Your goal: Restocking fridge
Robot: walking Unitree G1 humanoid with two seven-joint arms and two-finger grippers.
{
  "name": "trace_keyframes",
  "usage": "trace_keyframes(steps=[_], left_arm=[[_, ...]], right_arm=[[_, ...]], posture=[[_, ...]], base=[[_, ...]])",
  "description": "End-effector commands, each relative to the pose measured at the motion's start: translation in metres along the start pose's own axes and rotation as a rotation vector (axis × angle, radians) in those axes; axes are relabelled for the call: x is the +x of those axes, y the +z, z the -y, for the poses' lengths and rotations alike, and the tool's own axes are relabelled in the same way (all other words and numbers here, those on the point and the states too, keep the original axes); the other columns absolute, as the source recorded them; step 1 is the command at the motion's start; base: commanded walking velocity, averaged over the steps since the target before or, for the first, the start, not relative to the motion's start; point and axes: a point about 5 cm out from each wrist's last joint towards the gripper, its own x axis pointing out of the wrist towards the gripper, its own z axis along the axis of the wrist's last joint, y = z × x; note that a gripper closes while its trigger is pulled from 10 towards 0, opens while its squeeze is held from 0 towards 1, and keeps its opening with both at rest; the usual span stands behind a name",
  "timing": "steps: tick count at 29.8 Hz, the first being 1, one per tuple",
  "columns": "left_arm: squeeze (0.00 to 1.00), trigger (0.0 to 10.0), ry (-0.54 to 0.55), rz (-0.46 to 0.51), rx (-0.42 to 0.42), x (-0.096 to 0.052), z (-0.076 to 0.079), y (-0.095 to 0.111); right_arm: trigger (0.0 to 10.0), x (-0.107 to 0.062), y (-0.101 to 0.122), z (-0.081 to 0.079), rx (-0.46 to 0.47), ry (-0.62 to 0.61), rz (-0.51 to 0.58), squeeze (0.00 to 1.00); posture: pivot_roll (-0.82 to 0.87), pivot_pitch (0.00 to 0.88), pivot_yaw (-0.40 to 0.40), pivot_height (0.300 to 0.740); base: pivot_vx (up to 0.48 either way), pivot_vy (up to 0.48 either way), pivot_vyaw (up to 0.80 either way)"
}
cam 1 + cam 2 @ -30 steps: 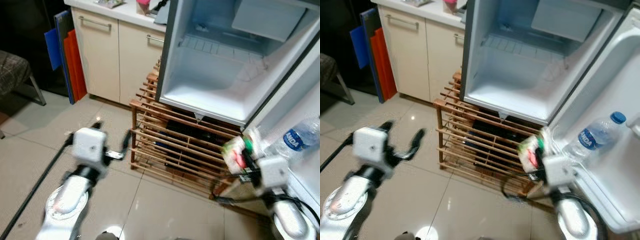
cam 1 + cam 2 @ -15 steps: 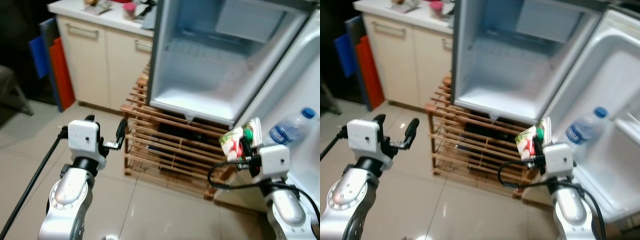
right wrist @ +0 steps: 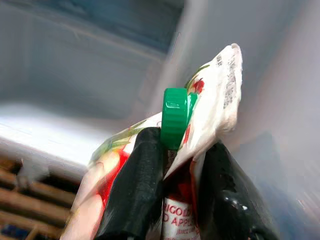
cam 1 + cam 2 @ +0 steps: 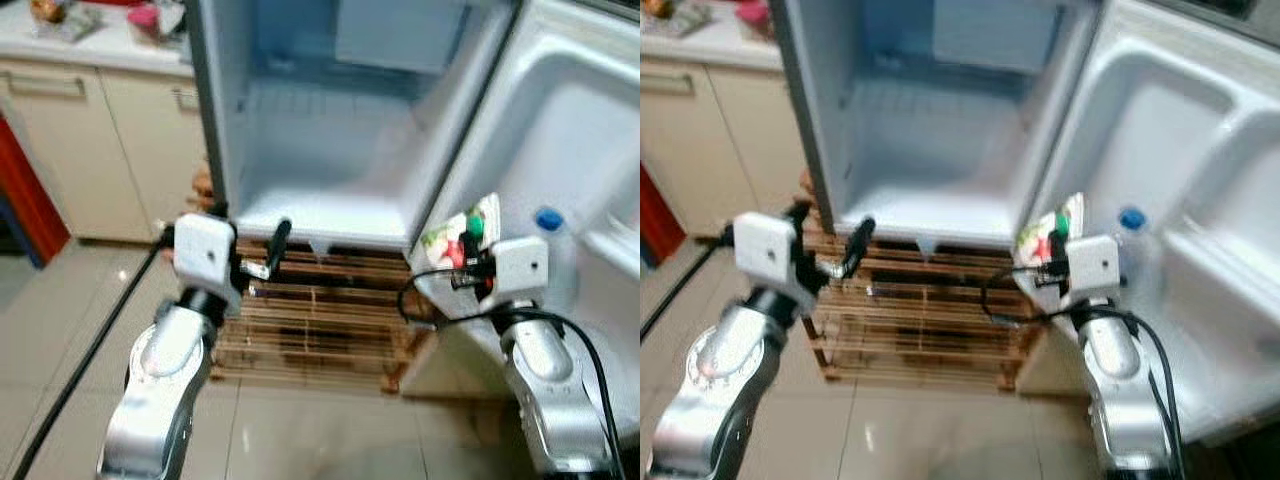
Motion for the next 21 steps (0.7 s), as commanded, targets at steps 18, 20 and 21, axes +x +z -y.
trace_keyframes(steps=[18,20,21], left_arm=[[0.0,10.0,0.021,0.008,-0.015,-0.003,0.007,0.0],[0.0,10.0,0.021,0.007,-0.016,-0.003,0.008,0.0],[0.0,10.0,0.021,0.007,-0.017,-0.003,0.008,0.0]], right_arm=[[0.0,0.019,0.014,-0.003,-0.08,0.065,0.049,0.0],[0.0,0.018,0.014,0.002,-0.107,0.052,0.047,0.0],[0.0,0.018,0.015,0.002,-0.12,0.054,0.055,0.0]], posture=[[0.04,0.0,-0.132,0.74],[0.04,0.0,-0.13,0.74],[0.04,0.0,-0.13,0.74]], base=[[0.48,0.0,0.0],[0.48,0.0,0.0],[0.48,0.0,0.0]])
